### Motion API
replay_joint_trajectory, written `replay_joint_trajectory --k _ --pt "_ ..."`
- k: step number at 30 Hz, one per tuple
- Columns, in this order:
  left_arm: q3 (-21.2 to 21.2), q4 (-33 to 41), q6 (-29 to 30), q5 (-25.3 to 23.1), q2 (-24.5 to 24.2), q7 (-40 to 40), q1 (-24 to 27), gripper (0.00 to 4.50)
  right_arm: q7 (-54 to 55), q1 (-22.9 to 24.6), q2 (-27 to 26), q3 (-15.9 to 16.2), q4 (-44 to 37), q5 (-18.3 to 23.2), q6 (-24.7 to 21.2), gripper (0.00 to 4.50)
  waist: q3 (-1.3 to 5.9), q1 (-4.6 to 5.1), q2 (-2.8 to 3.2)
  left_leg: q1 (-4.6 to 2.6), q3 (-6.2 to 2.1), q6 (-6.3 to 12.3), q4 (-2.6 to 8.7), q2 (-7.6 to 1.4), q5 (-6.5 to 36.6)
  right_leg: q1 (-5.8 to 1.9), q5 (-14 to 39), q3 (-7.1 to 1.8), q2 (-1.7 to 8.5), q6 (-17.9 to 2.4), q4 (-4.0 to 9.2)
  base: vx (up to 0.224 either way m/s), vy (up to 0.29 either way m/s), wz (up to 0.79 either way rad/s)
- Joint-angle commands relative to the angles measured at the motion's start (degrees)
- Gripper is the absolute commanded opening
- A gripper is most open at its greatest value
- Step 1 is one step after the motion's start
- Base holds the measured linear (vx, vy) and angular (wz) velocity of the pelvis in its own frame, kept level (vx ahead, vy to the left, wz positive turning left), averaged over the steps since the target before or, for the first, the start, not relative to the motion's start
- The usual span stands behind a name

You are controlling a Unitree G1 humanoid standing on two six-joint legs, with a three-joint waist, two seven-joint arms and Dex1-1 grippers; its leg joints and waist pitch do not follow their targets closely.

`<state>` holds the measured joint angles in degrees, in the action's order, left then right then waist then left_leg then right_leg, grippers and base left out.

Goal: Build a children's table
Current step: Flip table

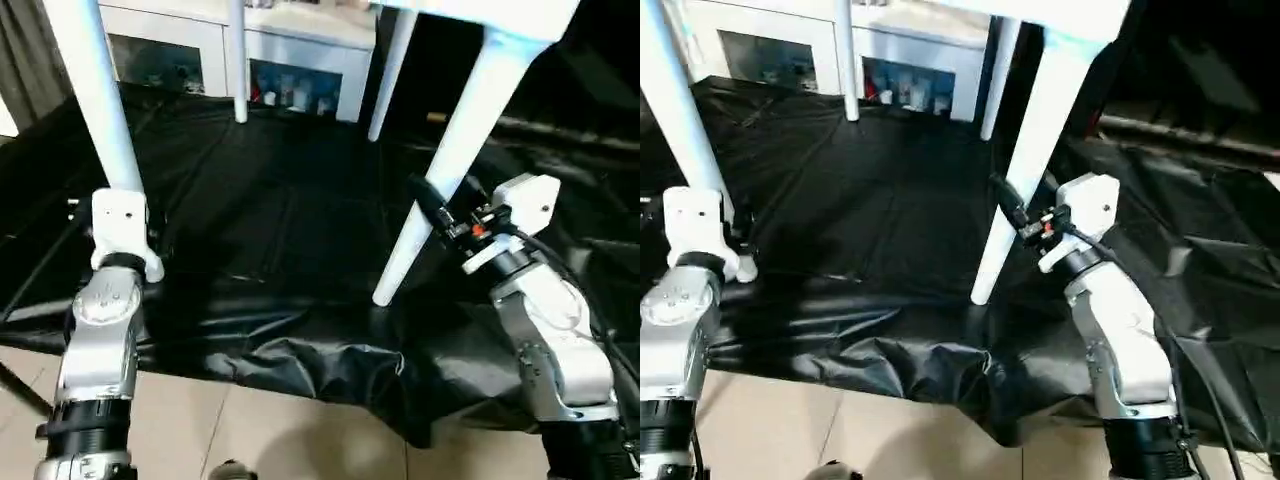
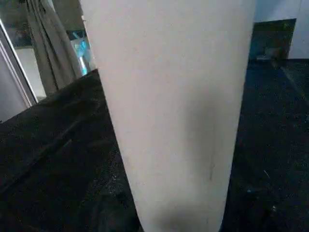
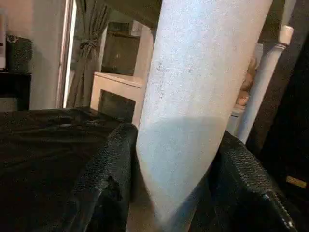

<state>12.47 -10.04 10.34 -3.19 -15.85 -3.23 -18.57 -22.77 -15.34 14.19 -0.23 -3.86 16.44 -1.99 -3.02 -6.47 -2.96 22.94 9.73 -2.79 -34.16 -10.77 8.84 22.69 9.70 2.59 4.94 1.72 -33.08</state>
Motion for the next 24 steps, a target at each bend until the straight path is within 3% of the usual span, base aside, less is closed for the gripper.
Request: replay_joint_trajectory --k 1,9,10,15,19,20,21,22,23,24 --pt "-6.76 3.26 -1.59 -4.65 -0.86 -2.23 -0.18 1.56 -0.78 2.54 2.36 3.58 4.29 -8.82 -1.68 1.74 2.17 0.86 2.08 -3.14 -2.06 -6.07 6.38 -2.02 38.77 0.66 26.14 -1.18 2.27 -3.88 4.73 0.000 0.000 0.00" --pt "-7.06 4.75 -1.71 -4.56 -1.09 -2.27 1.67 1.56 0.70 4.75 1.01 3.97 5.25 -7.94 -1.17 1.74 1.88 0.85 2.03 -3.26 -2.18 -5.70 6.28 -1.93 40.33 1.01 30.74 -1.21 2.52 -2.89 5.47 0.000 0.000 0.00" --pt "-6.92 4.90 -2.06 -4.18 -1.04 -2.44 1.91 1.91 0.44 4.84 0.74 3.87 5.43 -6.91 -0.94 2.09 1.85 0.88 2.06 -3.33 -2.20 -5.68 6.26 -1.91 40.82 1.12 31.30 -1.18 2.51 -2.80 5.57 0.000 0.000 0.00" --pt "-5.60 7.39 -1.57 0.65 -0.62 -5.85 3.86 2.44 1.47 5.30 0.32 2.61 4.96 -4.89 -0.12 2.64 1.57 1.04 2.06 -3.08 -2.45 -5.85 6.46 -1.91 41.85 1.10 33.88 -1.12 2.54 -2.12 5.84 0.000 0.000 0.00" --pt "-4.54 10.66 -1.34 2.00 -0.93 -6.39 6.69 2.75 1.38 6.75 -0.43 2.10 3.11 -2.70 -0.91 2.92 1.46 1.35 1.81 -2.94 -2.44 -5.20 6.37 -1.85 42.49 1.01 34.26 -0.88 2.60 -2.90 6.03 0.000 0.000 0.00" --pt "-4.47 10.85 -1.34 2.06 -0.97 -6.39 6.88 2.75 1.37 6.86 -0.49 2.08 2.97 -2.56 -1.00 2.92 1.54 1.56 1.44 -2.56 -2.41 -4.84 6.34 -1.83 41.17 0.66 33.51 -0.84 2.75 -3.03 5.79 0.000 0.000 0.00" --pt "-3.86 11.87 -1.38 2.57 -1.06 -6.36 7.99 2.81 1.49 7.57 -0.94 2.03 2.14 -1.84 -1.45 3.02 1.55 1.66 1.12 -1.17 -2.35 -3.62 6.71 -1.65 36.14 -0.32 31.74 -1.01 3.03 -2.90 5.05 0.000 0.000 0.00" --pt "-3.48 12.47 -1.40 2.89 -1.12 -6.35 8.68 2.87 1.57 8.02 -1.24 1.99 1.66 -1.49 -1.64 3.10 1.56 1.39 1.46 -1.26 -1.92 -2.51 6.59 -1.59 32.43 0.12 30.57 -1.57 3.32 -3.10 5.32 0.000 0.000 0.00" --pt "-2.83 13.67 -1.73 3.05 -1.55 -6.61 10.26 3.02 1.70 9.07 -1.81 2.04 0.53 -1.20 -2.20 3.26 1.44 1.39 1.67 -1.46 -1.74 -2.12 6.53 -1.65 31.86 0.48 30.38 -1.73 3.29 -3.31 5.50 0.000 0.000 0.00" --pt "-2.19 14.89 -1.83 3.24 -1.74 -6.82 11.69 3.02 1.77 10.19 -2.16 2.04 -0.58 -0.82 -2.98 3.26 1.20 1.54 1.58 -1.11 -1.66 -1.75 6.64 -1.69 30.78 0.34 29.98 -1.81 3.17 -3.49 5.50 0.000 0.000 0.00"
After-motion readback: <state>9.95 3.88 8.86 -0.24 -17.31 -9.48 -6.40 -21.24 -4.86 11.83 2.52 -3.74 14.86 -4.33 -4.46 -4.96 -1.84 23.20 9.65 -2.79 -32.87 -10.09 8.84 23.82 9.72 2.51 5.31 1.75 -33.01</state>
